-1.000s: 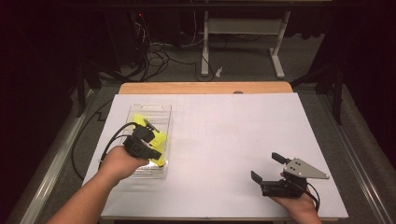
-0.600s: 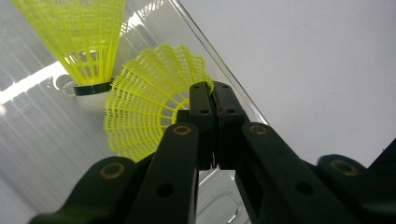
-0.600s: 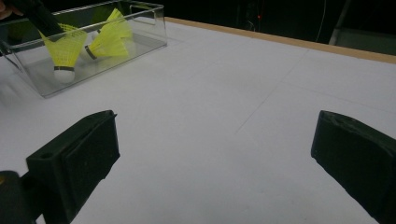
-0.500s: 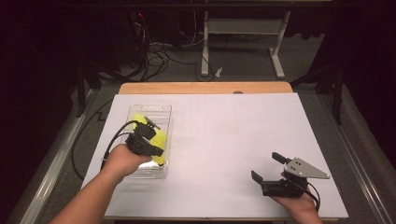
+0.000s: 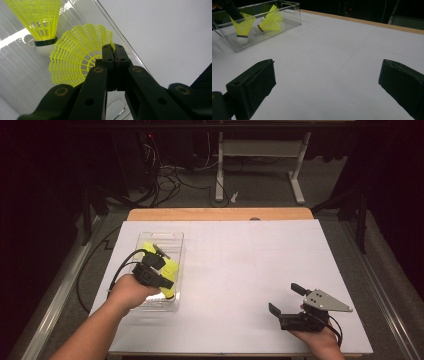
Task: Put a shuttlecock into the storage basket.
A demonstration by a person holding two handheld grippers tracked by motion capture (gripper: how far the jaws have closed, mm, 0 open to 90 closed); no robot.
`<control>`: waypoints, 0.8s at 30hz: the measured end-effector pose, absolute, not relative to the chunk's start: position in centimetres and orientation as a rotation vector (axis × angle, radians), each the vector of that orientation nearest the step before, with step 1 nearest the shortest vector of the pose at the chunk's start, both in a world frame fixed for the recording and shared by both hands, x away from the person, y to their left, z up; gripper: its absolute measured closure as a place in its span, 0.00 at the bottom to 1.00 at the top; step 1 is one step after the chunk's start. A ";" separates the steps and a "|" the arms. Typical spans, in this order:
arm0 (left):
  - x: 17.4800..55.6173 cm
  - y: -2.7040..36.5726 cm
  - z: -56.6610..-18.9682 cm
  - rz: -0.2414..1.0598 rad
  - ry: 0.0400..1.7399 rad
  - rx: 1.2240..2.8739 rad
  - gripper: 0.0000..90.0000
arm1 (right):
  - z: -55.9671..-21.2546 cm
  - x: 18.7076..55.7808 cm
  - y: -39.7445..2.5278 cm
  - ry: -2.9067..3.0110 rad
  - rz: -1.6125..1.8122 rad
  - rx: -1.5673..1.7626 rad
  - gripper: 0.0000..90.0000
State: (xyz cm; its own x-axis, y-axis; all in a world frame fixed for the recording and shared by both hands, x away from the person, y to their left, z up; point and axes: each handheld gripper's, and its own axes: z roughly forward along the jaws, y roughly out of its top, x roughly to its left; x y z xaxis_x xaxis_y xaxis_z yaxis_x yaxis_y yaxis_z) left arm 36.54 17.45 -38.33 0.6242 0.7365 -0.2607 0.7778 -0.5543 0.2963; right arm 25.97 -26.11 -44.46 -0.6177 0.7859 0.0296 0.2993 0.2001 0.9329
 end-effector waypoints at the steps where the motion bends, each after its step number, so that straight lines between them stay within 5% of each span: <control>1: 36.6 17.4 -38.4 -0.144 1.207 2.471 1.00 | -44.5 26.0 -26.1 2.024 1.410 1.009 0.01; 12: 37.2 17.1 -39.0 -0.083 1.221 2.448 0.93 | -44.5 26.0 -26.3 2.019 1.413 1.013 0.01; 18: 37.5 17.3 -38.8 -0.044 1.267 2.447 0.69 | -44.5 26.0 -26.3 2.020 1.413 1.015 0.01; 24: 37.4 17.6 -38.3 -0.013 1.284 2.444 0.59 | -44.5 26.0 -26.2 2.021 1.413 1.017 0.01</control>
State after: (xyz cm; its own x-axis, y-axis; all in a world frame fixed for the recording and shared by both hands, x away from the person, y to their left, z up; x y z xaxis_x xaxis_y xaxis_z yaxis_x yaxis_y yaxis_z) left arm 37.43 17.57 -38.33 0.5826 0.7924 -0.1810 0.7959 -0.5109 0.3249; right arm 26.02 -26.24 -44.53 -0.6151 0.7876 0.0360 0.3040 0.1948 0.9325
